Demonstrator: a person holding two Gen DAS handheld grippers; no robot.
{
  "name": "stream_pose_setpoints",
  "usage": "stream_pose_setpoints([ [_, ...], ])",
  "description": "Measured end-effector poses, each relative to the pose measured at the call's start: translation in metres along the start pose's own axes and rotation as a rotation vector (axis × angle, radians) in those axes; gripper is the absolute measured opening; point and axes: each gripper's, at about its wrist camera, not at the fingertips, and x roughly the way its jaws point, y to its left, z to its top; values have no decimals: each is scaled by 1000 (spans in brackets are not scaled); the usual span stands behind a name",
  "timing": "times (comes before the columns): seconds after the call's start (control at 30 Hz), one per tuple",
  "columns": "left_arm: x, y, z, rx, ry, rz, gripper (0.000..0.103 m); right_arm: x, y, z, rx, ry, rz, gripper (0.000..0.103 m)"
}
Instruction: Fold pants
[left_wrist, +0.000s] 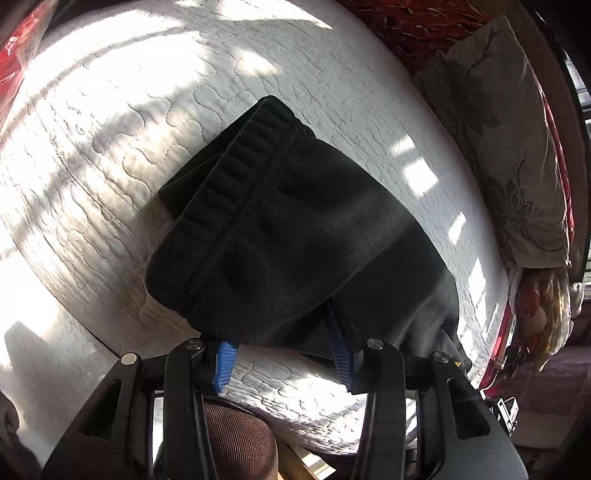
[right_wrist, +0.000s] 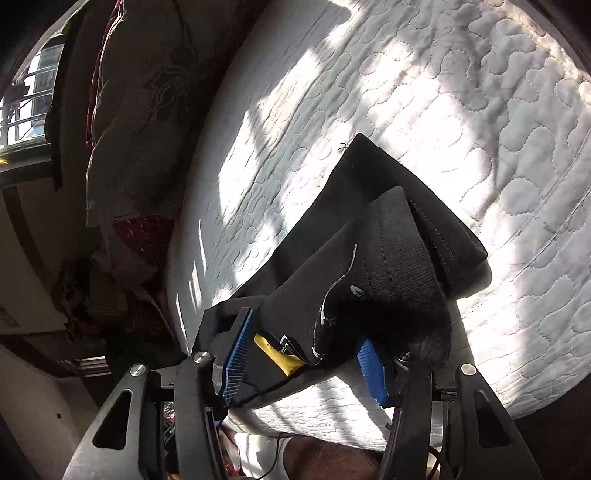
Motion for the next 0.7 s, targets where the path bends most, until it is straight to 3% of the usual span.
stream_pose_setpoints([
  [0.03,0,0,1,-10,0,-1,39,1,-1,0,2,-2,-2,41],
  [0.1,1,0,3,-32,2,-11,23,0,-4,3,-2,-14,-6,15],
  [0.17,-5,3,7,-54,7,-28,9,-2,-4,5,-20,-24,1,5],
  [0.27,-13,2,14,-70,-1,-39,6,-8,0,7,-73,-49,9,4],
  [0.4,-42,0,38,-109,-41,-115,5,-11,26,19,-171,-51,-31,4],
  [0.47,-56,-2,45,-106,-93,-110,5,-23,53,30,-229,-96,19,3],
  [0.57,-55,1,47,-96,-93,-102,5,-44,94,36,-388,-197,47,3],
  [0.7,-28,14,37,-83,-41,-38,5,-29,74,30,-399,-135,9,3],
])
